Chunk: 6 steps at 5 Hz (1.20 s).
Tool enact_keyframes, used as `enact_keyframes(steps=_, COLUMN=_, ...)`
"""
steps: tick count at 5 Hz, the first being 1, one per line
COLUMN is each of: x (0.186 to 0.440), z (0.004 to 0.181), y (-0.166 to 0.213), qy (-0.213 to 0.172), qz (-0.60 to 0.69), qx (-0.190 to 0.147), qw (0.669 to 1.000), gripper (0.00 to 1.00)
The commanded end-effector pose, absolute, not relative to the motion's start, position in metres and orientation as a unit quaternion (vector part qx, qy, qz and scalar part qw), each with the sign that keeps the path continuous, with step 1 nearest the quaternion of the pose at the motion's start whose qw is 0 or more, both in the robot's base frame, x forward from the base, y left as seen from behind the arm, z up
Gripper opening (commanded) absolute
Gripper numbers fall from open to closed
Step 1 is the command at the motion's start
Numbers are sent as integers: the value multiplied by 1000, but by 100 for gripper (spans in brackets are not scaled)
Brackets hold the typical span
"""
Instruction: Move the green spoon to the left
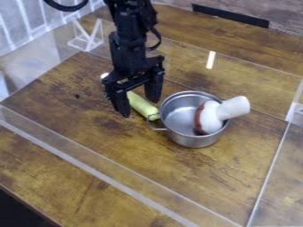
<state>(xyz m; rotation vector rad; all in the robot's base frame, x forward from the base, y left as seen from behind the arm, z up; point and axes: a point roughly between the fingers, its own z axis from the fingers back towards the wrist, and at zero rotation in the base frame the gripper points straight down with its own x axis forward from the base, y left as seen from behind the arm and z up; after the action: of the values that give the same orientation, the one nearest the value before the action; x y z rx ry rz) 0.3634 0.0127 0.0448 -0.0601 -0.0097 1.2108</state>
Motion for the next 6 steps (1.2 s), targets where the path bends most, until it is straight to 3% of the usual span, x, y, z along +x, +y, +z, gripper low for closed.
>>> enact_keyframes(steps=1, x=368, z=55, y=-2, qy=-26, qz=546, qx=-35, qw=837, gripper=0)
enact_keyframes(steps=3, x=370, z=60, y=-1, qy=-35, qz=576, qx=-20, qw=816, gripper=0)
enact_keyframes(steps=6, x=372, z=61, y=19, qy=-53, qz=537, qx=6, qw=842, gripper=0)
